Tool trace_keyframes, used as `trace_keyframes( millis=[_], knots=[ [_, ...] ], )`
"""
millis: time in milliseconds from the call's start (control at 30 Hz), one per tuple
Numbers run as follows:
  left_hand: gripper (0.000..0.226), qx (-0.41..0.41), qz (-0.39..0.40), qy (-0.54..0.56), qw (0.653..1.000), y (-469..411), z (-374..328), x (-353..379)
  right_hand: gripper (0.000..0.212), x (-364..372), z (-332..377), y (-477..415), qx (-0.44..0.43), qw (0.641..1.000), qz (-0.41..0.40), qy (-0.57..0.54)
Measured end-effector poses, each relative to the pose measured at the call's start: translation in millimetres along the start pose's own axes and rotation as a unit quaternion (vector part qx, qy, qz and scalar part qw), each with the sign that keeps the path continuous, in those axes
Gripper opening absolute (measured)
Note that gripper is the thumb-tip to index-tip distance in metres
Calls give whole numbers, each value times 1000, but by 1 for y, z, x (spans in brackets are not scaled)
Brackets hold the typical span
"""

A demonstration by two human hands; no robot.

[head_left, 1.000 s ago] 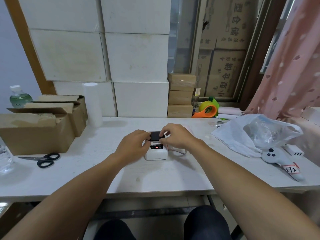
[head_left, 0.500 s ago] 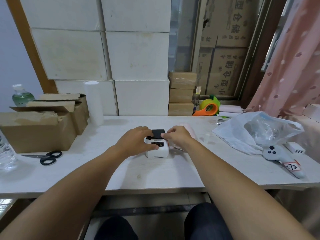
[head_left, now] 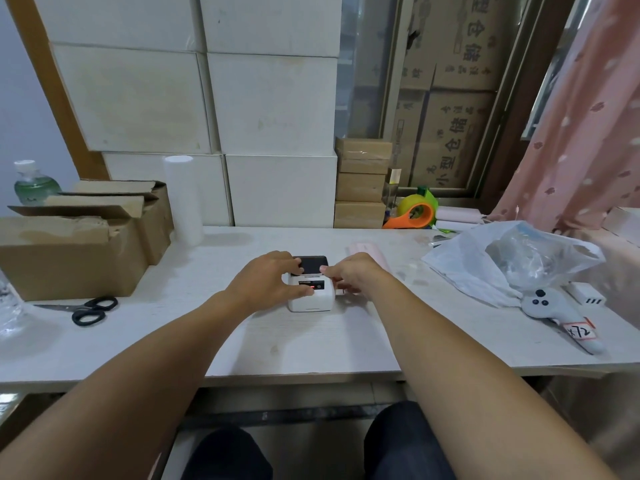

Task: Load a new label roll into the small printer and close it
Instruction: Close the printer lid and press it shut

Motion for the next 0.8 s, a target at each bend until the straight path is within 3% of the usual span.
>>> trace_keyframes(
  millis=[167,433,567,800],
  knots=[
    [78,-22,25,19,999,4,2,3,42,1,1,1,-28,998,-40,47],
    [72,-49,6,41,998,8,-4,9,35,7,-6,13,-108,987,-78,91],
    [72,-56,1,65,996,9,-4,9,28,4,-17,16,-115,991,-34,55],
    [78,-50,9,81,995,9,-1,8,42,1,-18,20,-106,994,16,27]
  ],
)
Point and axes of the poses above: each hand's wrist, its own y-axis away from the middle knuckle, its own x-axis out of the palm, z = x × y, the point moved 4 cm from there along -y, towards the middle knuckle, and after that the axes turned 3 degrees about -y, right-handed, at the moved point
